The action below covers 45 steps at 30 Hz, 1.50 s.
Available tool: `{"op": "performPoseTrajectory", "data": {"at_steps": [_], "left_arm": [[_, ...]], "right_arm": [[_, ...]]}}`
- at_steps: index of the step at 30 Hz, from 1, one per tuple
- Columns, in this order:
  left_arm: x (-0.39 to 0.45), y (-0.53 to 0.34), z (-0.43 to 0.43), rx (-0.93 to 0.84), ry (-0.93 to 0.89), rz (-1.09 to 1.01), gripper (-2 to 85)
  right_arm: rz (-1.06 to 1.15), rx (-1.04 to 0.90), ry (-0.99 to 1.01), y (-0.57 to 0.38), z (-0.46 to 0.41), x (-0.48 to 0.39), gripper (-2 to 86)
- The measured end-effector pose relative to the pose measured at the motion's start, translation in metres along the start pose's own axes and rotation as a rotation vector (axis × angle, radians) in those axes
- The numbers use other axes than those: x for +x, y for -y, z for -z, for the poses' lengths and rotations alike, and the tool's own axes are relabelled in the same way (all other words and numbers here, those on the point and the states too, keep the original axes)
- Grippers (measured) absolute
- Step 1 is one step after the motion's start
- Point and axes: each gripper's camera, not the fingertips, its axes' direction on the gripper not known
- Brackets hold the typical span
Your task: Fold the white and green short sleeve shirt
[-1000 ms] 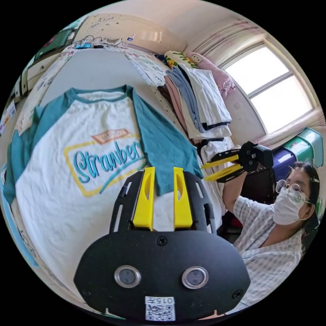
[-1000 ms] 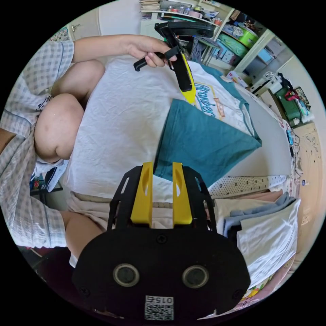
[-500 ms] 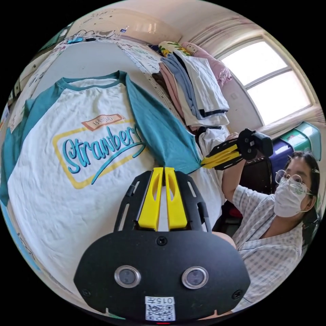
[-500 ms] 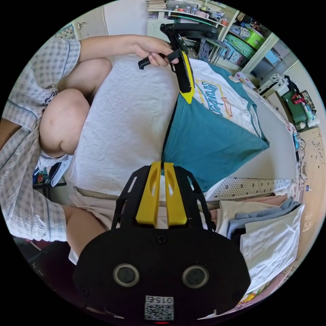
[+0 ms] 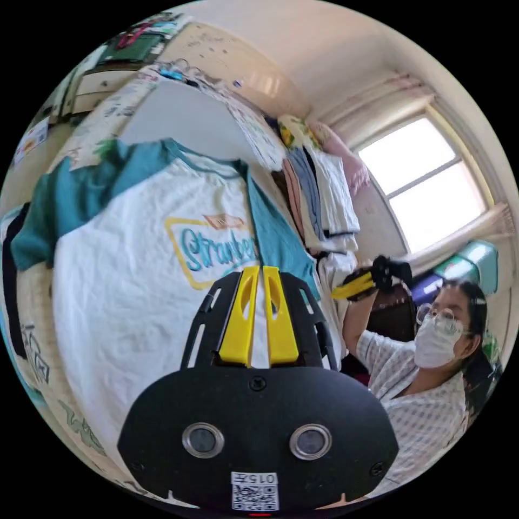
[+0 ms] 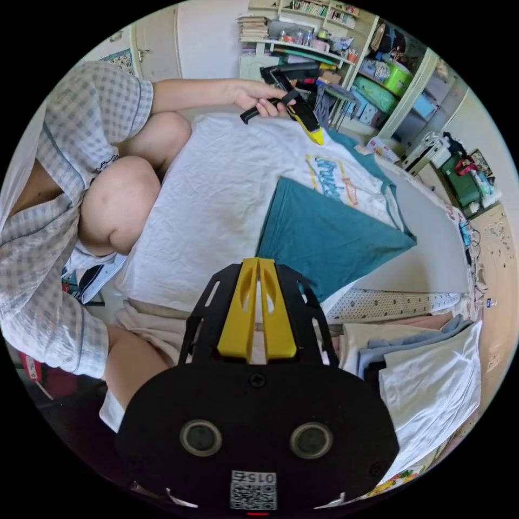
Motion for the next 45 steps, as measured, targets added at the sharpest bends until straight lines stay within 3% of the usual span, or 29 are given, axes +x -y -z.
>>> {"op": "performPoseTrajectory", "data": {"at_steps": [2,4,7,10,15,17,19,21,24,26,30,34,39,45], "left_arm": [[-0.026,-0.006,0.035,0.183,0.011,0.125,4.2],[-0.066,-0.019,0.077,0.343,0.141,0.274,6.4],[-0.118,-0.039,0.117,0.473,0.319,0.471,8.7],[-0.156,-0.049,0.128,0.488,0.328,0.566,11.8],[-0.181,-0.042,0.099,0.405,0.198,0.553,12.4],[-0.173,-0.042,0.096,0.403,0.284,0.521,6.7],[-0.169,-0.043,0.099,0.420,0.254,0.482,1.8],[-0.162,-0.042,0.105,0.444,0.264,0.471,0.8],[-0.113,-0.028,0.117,0.493,0.356,0.285,0.0],[-0.063,-0.014,0.108,0.421,0.368,0.062,-0.1],[0.056,-0.031,0.020,-0.027,0.303,-0.465,-0.2],[0.087,-0.089,-0.057,-0.364,0.410,-0.650,-0.1],[0.074,-0.107,-0.053,-0.343,0.400,-0.605,0.6],[0.047,-0.125,-0.013,-0.266,0.323,-0.561,4.7]], "right_arm": [[-0.038,0.067,-0.055,-0.002,0.000,0.008,-1.0],[-0.099,0.073,-0.071,-0.002,-0.015,0.025,-1.0],[-0.175,-0.014,0.000,-0.001,-0.051,0.052,-1.0],[-0.235,-0.060,0.086,-0.004,-0.075,0.073,-1.0],[-0.276,-0.032,0.148,-0.022,-0.079,0.092,-1.0],[-0.289,-0.031,0.163,-0.026,-0.080,0.097,-1.0],[-0.287,-0.031,0.156,-0.031,-0.080,0.099,-1.0],[-0.281,-0.033,0.145,-0.034,-0.080,0.099,-1.0],[-0.274,-0.034,0.130,-0.039,-0.079,0.100,-1.0],[-0.272,-0.035,0.126,-0.042,-0.079,0.102,-1.0],[-0.269,-0.038,0.120,-0.050,-0.077,0.104,-1.0],[-0.268,-0.049,0.120,-0.059,-0.073,0.106,-0.9],[-0.332,-0.045,0.072,-0.073,-0.056,0.111,-0.3],[-0.462,0.252,-0.024,-0.058,-0.018,0.113,6.4]]}}
